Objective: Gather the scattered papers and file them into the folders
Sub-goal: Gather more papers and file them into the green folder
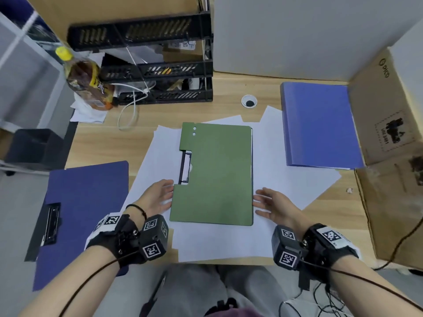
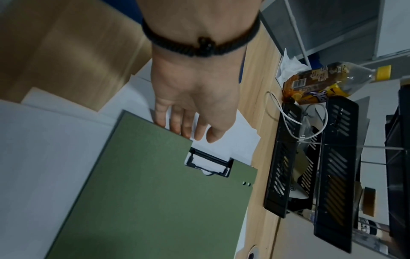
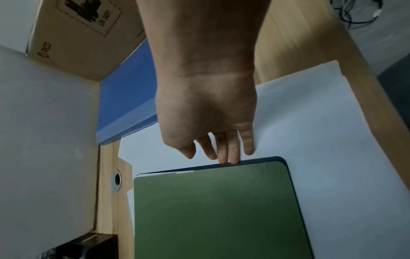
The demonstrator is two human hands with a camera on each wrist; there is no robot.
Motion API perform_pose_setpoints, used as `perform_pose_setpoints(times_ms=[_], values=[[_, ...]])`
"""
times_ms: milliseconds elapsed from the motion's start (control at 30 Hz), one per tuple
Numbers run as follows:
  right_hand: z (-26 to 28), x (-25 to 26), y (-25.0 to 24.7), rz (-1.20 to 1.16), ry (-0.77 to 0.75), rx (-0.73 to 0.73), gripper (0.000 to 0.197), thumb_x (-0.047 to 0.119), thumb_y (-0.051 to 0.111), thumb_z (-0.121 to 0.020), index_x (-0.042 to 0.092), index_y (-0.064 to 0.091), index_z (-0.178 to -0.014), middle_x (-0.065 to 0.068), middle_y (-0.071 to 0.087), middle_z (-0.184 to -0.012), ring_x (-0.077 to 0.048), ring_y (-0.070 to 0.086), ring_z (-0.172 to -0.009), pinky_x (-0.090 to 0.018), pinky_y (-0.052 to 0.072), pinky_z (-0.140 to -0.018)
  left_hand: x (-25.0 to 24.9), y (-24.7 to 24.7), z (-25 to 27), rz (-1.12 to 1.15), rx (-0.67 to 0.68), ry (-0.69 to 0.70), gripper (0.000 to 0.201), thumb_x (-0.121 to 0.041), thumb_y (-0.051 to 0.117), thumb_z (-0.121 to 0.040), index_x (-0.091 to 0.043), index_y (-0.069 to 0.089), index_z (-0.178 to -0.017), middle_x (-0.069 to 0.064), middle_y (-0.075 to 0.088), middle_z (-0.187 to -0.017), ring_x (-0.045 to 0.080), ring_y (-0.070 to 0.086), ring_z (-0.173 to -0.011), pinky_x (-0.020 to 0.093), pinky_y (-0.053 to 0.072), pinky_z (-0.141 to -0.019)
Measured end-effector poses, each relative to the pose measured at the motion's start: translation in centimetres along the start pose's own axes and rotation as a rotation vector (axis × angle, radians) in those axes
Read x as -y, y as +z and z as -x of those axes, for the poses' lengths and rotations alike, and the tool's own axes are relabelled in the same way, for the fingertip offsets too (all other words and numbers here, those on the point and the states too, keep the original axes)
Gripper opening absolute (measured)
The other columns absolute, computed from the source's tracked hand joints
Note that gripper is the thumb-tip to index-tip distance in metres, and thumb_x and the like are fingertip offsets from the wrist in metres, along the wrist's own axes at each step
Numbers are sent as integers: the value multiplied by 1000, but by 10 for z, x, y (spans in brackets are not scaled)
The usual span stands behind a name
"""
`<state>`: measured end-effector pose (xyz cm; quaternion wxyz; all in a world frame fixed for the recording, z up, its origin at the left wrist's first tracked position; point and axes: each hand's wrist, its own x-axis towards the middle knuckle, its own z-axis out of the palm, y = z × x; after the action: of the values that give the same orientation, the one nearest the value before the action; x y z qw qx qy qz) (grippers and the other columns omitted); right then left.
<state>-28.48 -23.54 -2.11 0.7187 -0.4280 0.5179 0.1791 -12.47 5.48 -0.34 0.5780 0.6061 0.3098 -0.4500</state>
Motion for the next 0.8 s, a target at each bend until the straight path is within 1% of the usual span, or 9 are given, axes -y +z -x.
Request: perform_pose_setpoints(times_ms=[100,200,267,400,467,567,633,700,800], values=[[-3,5,-3,59,21,14,25,31,41,-103,16,58,-91,-2,65,-91,-18,62,-84,-33,47,-73,1,0,4,-43,59,6,11,-21,55,-94,-12,61,-91,3,65,-89,15,61,-74,25,51,-67],[-4,13,-7,104,57,37,26,35,43,-101,15,60,-98,-2,66,-92,-20,62,-86,-35,49,-74,-1,3,12,-230,164,26,16,-7,55,-93,-5,61,-108,12,69,-101,15,68,-76,25,56,-69],[-3,17,-10,121,74,63,28,38,45,-100,14,61,-102,-4,66,-93,-21,63,-86,-35,50,-75,-3,5,15,-299,236,60,32,9,54,-89,-6,59,-117,11,72,-103,16,71,-79,25,59,-70],[1,22,-21,5,70,143,33,38,48,-98,10,63,-109,-7,68,-101,-24,65,-88,-38,56,-78,-17,15,29,-314,275,113,44,17,51,-87,-22,56,-106,-9,75,-73,7,70,-61,18,55,-55],[4,25,-30,-149,66,208,39,39,48,-97,7,64,-112,-8,69,-102,-27,65,-88,-39,55,-78,-28,20,33,-303,335,173,48,12,69,-72,-21,58,-105,-9,75,-76,7,70,-63,18,57,-59],[11,32,-46,-361,34,306,45,39,53,-89,5,67,-116,-10,68,-112,-33,61,-103,-46,49,-89,-46,30,29,-309,428,221,86,-16,96,-37,-17,64,-117,10,71,-113,16,72,-84,26,57,-75],[16,36,-59,-441,-13,337,49,36,63,-81,5,68,-118,-10,64,-119,-34,58,-110,-48,48,-91,-57,46,26,-315,466,252,90,-22,97,-36,-16,65,-120,15,66,-122,20,70,-93,31,56,-82],[19,40,-72,-499,-56,355,54,33,73,-72,5,68,-118,-12,62,-125,-34,59,-108,-49,46,-92,-66,71,27,-318,499,265,87,-22,96,-39,-16,65,-120,14,67,-120,20,71,-95,32,56,-84],[24,43,-91,-578,-119,382,41,26,71,-72,8,73,-109,-15,64,-128,-35,63,-111,-53,45,-98,-74,119,25,-348,536,305,76,-21,92,-49,-17,64,-119,8,71,-113,17,71,-92,31,56,-83]])
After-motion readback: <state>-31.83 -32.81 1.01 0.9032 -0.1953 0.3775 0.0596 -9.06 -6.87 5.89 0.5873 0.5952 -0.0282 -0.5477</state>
